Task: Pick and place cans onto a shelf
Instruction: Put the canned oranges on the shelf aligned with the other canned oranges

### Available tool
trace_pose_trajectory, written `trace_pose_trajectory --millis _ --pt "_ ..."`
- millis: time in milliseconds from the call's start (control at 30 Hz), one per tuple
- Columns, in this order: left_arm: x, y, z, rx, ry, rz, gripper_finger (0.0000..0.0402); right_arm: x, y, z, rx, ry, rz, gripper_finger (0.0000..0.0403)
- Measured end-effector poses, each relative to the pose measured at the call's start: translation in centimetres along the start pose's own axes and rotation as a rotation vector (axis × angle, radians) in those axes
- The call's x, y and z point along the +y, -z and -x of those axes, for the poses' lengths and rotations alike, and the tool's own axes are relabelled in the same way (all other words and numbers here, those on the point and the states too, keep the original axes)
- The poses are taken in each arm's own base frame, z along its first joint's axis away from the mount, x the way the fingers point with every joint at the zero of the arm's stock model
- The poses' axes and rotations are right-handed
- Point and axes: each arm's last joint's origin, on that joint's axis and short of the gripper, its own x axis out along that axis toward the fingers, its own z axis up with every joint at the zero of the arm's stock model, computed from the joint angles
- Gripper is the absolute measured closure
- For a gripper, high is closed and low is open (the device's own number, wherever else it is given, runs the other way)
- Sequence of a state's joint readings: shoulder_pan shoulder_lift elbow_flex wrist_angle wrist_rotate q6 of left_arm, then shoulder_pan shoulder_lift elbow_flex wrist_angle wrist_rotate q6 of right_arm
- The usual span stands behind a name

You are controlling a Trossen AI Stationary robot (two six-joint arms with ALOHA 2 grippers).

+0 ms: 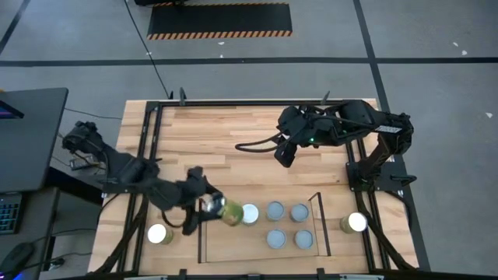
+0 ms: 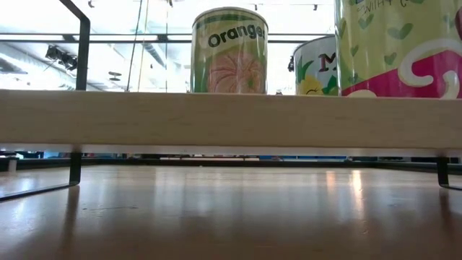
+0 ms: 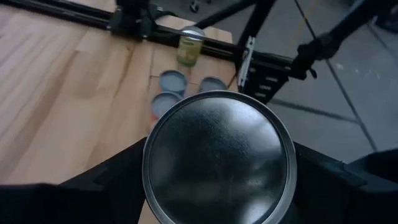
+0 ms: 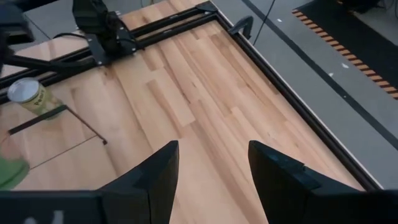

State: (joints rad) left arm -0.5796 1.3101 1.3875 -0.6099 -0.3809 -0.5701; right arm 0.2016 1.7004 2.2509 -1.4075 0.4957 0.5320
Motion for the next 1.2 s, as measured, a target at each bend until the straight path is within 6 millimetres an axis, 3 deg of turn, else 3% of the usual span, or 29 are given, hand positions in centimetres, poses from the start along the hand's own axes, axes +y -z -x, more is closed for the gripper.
trace_pose_trajectory --millis 333,567,967,1200 --pt "-6.0 -2.7 -2.6 0.064 0.028 -0.114 0.0083 1.4 0.8 0.8 0.005 -0.041 0.078 0.0202" --pt "-8.7 -3.2 -5.5 0.109 -0.002 -0.14 0.0083 3.4 2.9 2.6 0.021 -0.068 0.181 0.0202" --pt "-9.9 1.0 -11.5 0.27 -0.075 -0.121 0.0081 7.0 7.0 6.7 0.052 -0.2 0.192 0.0202" --pt "-9.5 3.3 -14.3 0.355 -0.149 -0.2 0.008 8.0 8.6 7.0 0.055 -0.179 0.18 0.0202"
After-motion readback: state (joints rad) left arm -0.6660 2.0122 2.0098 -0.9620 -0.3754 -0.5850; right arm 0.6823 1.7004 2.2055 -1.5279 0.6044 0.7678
